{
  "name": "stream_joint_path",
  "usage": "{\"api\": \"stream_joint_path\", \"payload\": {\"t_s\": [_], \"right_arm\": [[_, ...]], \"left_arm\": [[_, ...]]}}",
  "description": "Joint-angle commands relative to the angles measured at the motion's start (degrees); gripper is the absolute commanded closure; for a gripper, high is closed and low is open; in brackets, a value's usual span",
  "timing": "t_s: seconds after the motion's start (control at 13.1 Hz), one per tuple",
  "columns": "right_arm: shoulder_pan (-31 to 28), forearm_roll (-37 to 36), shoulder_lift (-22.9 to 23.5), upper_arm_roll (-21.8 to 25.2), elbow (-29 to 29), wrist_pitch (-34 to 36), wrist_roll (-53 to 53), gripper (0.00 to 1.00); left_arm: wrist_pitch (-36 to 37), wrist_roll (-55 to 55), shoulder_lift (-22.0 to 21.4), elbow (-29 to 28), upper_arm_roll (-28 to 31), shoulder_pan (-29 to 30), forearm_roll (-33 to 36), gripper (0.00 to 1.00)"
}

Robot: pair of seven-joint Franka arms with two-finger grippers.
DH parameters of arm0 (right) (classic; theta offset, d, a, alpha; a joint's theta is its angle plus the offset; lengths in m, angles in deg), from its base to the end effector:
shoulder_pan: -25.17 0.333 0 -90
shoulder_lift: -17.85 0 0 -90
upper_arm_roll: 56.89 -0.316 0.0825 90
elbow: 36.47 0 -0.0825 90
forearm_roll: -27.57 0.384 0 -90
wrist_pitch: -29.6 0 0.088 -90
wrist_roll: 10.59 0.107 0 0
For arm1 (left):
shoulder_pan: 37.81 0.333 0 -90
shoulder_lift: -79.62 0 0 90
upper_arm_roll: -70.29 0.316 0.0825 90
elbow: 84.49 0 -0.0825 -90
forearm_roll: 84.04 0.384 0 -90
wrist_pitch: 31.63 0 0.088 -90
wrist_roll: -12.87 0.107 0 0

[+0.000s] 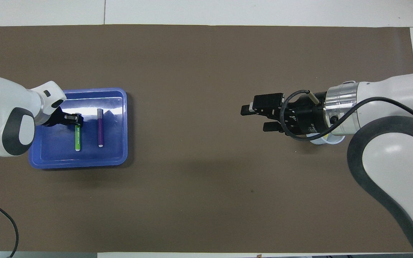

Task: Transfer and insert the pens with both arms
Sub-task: 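Grasp the green pen with the left gripper while the right gripper withdraws, then lift the green pen toward the right gripper with the left gripper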

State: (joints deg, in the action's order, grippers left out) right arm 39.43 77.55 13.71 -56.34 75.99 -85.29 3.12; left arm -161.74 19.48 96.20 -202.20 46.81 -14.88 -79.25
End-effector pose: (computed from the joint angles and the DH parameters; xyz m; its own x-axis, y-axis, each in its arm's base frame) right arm 0.5296 0.1764 0.5359 0.9479 -0.2478 -0.2000 -0.3152 -0.6408 -0.7000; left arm 0.5826 0.0020 0.3034 0.9850 -0.1681 -0.0390 -0.1657 -0.9845 0.0575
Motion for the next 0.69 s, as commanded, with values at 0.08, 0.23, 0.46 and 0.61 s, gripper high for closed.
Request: {"api": "stream_joint_path", "payload": {"t_s": [0.08, 0.23, 0.46, 0.61], "right_arm": [[-0.11, 2.49, -0.87, -1.43, 0.75, -1.99, 0.62, 0.0], [1.81, 2.49, -0.78, -2.57, 1.1, -6.12, 2.98, 0.0], [3.76, 2.49, -0.69, -2.57, 1.19, -7.89, 4.57, 0.0], [3.67, 2.49, -0.78, -2.57, 1.27, -7.89, 4.48, 0.0]], "left_arm": [[-1.2, 0.06, 0.11, -0.59, -0.16, 0.28, 1.27, 0.93], [-0.76, 0.06, 0.11, -0.16, -0.16, 0.37, 1.27, 1.0], [-0.15, 0.06, 0.11, 0.28, -0.16, 0.46, 1.27, 1.0], [4.22, -0.37, 0.64, 3.43, -0.16, 0.19, 1.19, 1.0]]}}
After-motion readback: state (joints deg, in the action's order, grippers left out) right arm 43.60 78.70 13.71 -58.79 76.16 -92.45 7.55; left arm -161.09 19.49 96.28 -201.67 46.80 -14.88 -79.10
